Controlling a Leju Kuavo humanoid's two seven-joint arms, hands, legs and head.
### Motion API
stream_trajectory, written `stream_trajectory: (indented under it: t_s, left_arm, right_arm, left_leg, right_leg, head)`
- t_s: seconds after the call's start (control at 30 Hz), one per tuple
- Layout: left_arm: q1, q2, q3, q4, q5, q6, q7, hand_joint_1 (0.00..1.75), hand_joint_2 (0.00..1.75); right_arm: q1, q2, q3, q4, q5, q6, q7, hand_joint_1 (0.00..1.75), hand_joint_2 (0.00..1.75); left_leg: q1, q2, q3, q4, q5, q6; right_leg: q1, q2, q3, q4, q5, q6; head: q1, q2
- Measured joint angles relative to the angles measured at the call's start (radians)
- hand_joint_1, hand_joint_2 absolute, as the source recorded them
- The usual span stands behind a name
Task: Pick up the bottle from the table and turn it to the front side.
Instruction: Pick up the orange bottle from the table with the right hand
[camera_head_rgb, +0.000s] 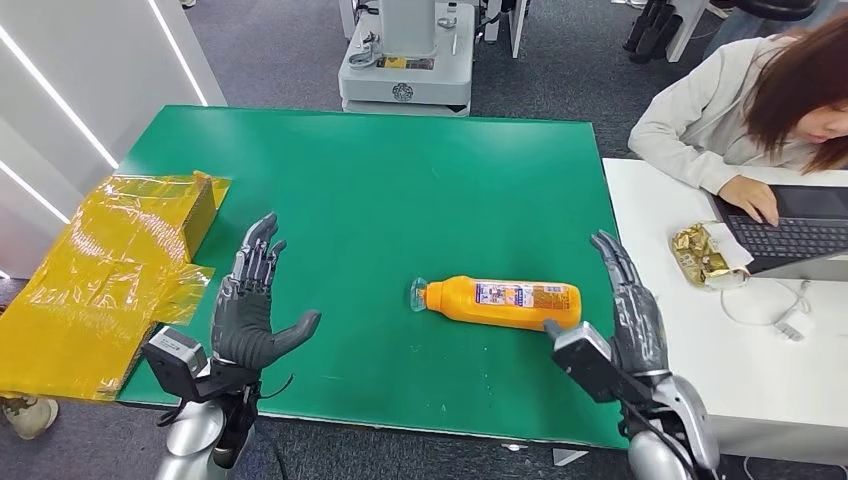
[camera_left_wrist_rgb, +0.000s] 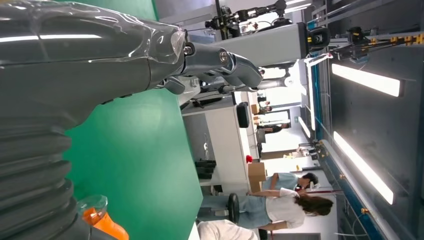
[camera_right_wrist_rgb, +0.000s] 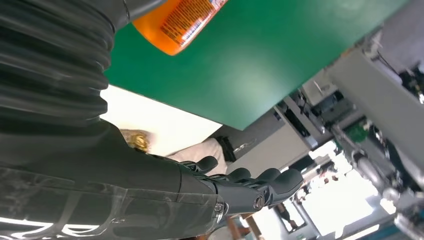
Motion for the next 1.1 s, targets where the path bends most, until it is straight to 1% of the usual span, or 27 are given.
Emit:
stream_trajectory:
  t_s: [0.13, 0.23, 0.33, 0.43, 0.6, 0.77, 0.97, 1.1]
  left_arm:
    - [-0.002, 0.004, 0.0, 0.015, 0.006, -0.004, 0.0, 0.0, 1.75]
    - [-0.001, 0.009, 0.0, 0.025, 0.011, -0.008, -0.004, 0.0, 1.75]
    - [0.001, 0.014, 0.0, 0.031, 0.014, -0.01, -0.009, 0.0, 1.75]
    - [0.003, 0.019, 0.0, 0.035, 0.015, -0.011, -0.012, 0.0, 1.75]
    - [0.008, 0.026, 0.0, 0.037, 0.021, -0.015, -0.007, 0.0, 1.75]
    - [0.01, 0.033, 0.0, 0.037, 0.062, -0.041, 0.02, 0.0, 1.75]
    - [0.009, 0.038, 0.0, 0.037, 0.077, -0.047, 0.028, 0.0, 1.75]
    - [-0.001, 0.043, 0.0, 0.04, 0.11, -0.063, 0.047, 0.0, 1.75]
  right_arm:
    - [-0.143, -0.047, 0.065, 0.139, -0.014, 0.052, 0.016, 0.0, 1.75]
    - [-0.241, -0.073, 0.124, 0.24, -0.029, 0.119, 0.033, 0.0, 1.75]
    - [-0.343, -0.089, 0.195, 0.348, -0.041, 0.183, 0.039, 0.0, 1.75]
    - [-0.412, -0.094, 0.247, 0.421, -0.057, 0.209, 0.037, 0.0, 1.75]
    - [-0.493, -0.092, 0.324, 0.508, -0.087, 0.295, 0.063, 0.0, 1.75]
    - [-0.559, -0.09, 0.408, 0.581, -0.124, 0.438, 0.059, 0.0, 1.75]
    - [-0.599, -0.09, 0.46, 0.628, -0.141, 0.48, 0.054, 0.0, 1.75]
    - [-0.634, -0.093, 0.503, 0.657, -0.158, 0.555, 0.075, 0.0, 1.75]
  left_leg:
    - [0.0, -0.001, 0.0, 0.0, 0.001, 0.0]
    - [0.0, -0.001, 0.0, 0.0, 0.001, 0.0]
    - [0.0, -0.001, 0.0, 0.0, 0.001, 0.0]
    - [0.0, -0.002, -0.001, 0.0, 0.001, 0.0]
    - [0.0, -0.002, -0.001, 0.0, 0.001, 0.0]
    - [0.0, -0.002, -0.001, 0.0, 0.001, 0.0]
    - [0.0, -0.002, -0.001, 0.001, 0.001, 0.0]
    - [0.0, -0.002, -0.001, 0.001, 0.001, 0.0]
  right_leg:
    - [0.0, -0.001, 0.0, 0.0, 0.0, 0.0]
    - [0.0, -0.001, 0.0, 0.001, 0.0, 0.0]
    - [0.0, -0.001, 0.0, 0.001, 0.0, 0.0]
    - [0.0, -0.002, 0.0, 0.001, 0.0, 0.0]
    - [0.0, -0.002, 0.0, 0.001, 0.0, 0.0]
    - [0.0, -0.002, 0.0, 0.0, 0.0, 0.0]
    - [0.0, -0.002, 0.0, 0.0, 0.0, 0.0]
    - [0.0, -0.002, 0.0, 0.0, 0.0, 0.0]
  head:
    - [0.0, 0.0]
    - [0.0, 0.0]
    - [0.0, 0.0]
    - [0.0, 0.0]
    - [0.0, 0.0]
    - [0.0, 0.0]
    - [0.0, 0.0]
    - [0.0, 0.0]
